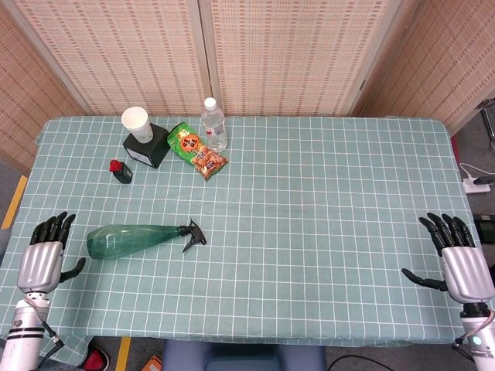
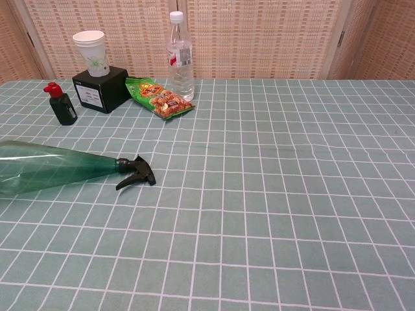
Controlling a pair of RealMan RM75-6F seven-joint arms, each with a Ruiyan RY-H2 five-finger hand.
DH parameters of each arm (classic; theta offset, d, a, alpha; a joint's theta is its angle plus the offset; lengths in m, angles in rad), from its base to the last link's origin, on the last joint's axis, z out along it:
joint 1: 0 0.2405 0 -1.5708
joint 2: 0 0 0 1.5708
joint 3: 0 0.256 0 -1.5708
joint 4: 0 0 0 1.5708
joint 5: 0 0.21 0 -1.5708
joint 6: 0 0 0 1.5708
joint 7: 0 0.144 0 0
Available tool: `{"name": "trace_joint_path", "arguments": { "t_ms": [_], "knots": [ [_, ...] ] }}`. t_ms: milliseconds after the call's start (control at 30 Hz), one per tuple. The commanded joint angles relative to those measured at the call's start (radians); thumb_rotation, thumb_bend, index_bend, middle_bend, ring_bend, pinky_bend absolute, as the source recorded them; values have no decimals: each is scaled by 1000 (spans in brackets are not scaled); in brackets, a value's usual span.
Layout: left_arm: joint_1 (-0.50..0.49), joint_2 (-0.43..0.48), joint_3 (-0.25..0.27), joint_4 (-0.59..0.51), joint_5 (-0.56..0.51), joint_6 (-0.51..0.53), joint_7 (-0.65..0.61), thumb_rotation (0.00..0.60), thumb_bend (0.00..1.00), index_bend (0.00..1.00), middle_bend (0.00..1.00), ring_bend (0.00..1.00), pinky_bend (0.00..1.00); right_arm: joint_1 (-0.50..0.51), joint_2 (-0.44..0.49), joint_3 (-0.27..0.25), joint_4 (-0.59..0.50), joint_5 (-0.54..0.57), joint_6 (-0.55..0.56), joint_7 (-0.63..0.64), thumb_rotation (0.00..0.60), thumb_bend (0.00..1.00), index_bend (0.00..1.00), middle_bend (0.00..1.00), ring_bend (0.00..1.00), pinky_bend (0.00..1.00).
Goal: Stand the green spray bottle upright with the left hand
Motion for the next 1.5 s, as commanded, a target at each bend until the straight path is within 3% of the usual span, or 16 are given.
{"name": "trace_joint_path", "arguments": {
  "t_ms": [33, 300, 500, 700, 967, 1233, 1500],
  "knots": [
    [-9, 4, 3, 1, 15, -3, 10, 600, 260, 0, 0, 0, 83, 0, 1, -1, 2, -2, 0, 1, 600, 59, 129, 62, 0, 0],
    [-63, 22, -26, -83, 34, -10, 139, 600, 260, 0, 0, 0, 84, 2, 5, -2, 2, -3, -5, 16, 600, 59, 129, 62, 0, 0],
    [-147, 63, -52, -265, -58, -91, 327, 600, 259, 0, 0, 0, 118, -1, 9, -5, 2, -6, -3, 29, 600, 60, 129, 62, 0, 0],
    [-245, -16, -76, -338, -160, -100, 545, 600, 259, 0, 0, 0, 117, -5, 15, -9, 7, -12, 1, 54, 600, 59, 129, 62, 0, 0],
    [-376, -161, -88, -282, -324, -112, 732, 600, 257, 0, 0, 0, 118, -1, 26, -10, 4, -3, -18, 76, 600, 60, 129, 62, 0, 0],
    [-465, -335, -76, -135, -507, -29, 923, 600, 256, 0, 0, 0, 125, -1, 32, -12, 3, -4, -20, 89, 600, 60, 129, 62, 0, 0],
    [-515, -384, -82, -67, -603, 34, 1000, 600, 257, 0, 0, 0, 125, -2, 38, -15, 9, -13, -19, 109, 600, 60, 129, 61, 0, 0]
  ]
}}
